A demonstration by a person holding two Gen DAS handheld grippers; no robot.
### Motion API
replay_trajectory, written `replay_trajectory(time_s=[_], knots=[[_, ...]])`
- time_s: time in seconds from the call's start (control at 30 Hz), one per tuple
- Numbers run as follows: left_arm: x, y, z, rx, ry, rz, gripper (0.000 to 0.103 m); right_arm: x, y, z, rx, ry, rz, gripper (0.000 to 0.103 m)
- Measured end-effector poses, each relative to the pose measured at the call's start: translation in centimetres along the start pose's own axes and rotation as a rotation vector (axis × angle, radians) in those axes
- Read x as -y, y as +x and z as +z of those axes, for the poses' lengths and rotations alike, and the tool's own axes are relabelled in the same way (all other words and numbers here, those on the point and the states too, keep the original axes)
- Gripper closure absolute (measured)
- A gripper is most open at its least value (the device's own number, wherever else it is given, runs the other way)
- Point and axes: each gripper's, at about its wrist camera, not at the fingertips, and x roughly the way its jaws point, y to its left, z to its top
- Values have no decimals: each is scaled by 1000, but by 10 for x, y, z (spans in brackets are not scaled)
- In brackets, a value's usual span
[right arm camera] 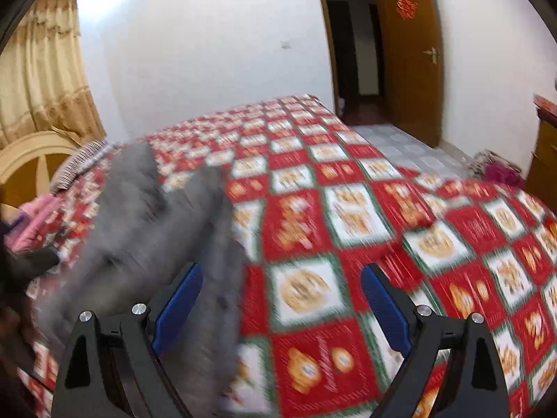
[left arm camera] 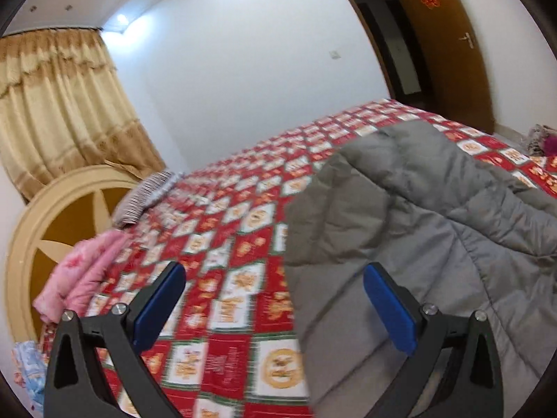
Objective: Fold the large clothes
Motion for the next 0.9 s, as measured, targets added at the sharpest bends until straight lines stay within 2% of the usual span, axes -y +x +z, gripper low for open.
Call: replay_trajectory(time_s=[0.1, 0.17, 0.3, 0.37, 0.43, 0.53, 0.6, 0.67, 0.77, 0.83, 0.9], knots=[[29, 1, -13, -8, 48, -63, 0, -32, -1, 29, 18, -36, 47, 11], [48, -4, -23, 8, 67, -76, 0, -49, 5, 40, 17, -58, 49, 11], [67, -17, -33, 43, 67, -112, 0, -78, 32, 55, -26, -79, 55, 12], [64, -24, -28, 70, 72, -90, 0, -83, 47, 56, -44, -93, 41, 20], [42, -34, -19, 125, 4, -68, 0, -86, 62, 54, -73, -108, 14, 23], [7, -30, -3, 151, -94, -29, 0, -81, 78, 45, -124, -146, -52, 25], [-13, -9, 9, 109, -137, 28, 0, -71, 79, 43, -154, -135, -83, 25], [-20, 20, 15, 34, -161, 56, 0, -68, 64, 51, -128, -110, -92, 25], [-16, 52, 12, -85, -190, 77, 0, -92, 37, 69, -51, -144, -64, 25], [-8, 57, 10, -121, -207, 78, 0, -110, 32, 77, -43, -163, -26, 25], [0, 56, 6, -139, -215, 83, 0, -128, 48, 81, -69, -182, -7, 25]])
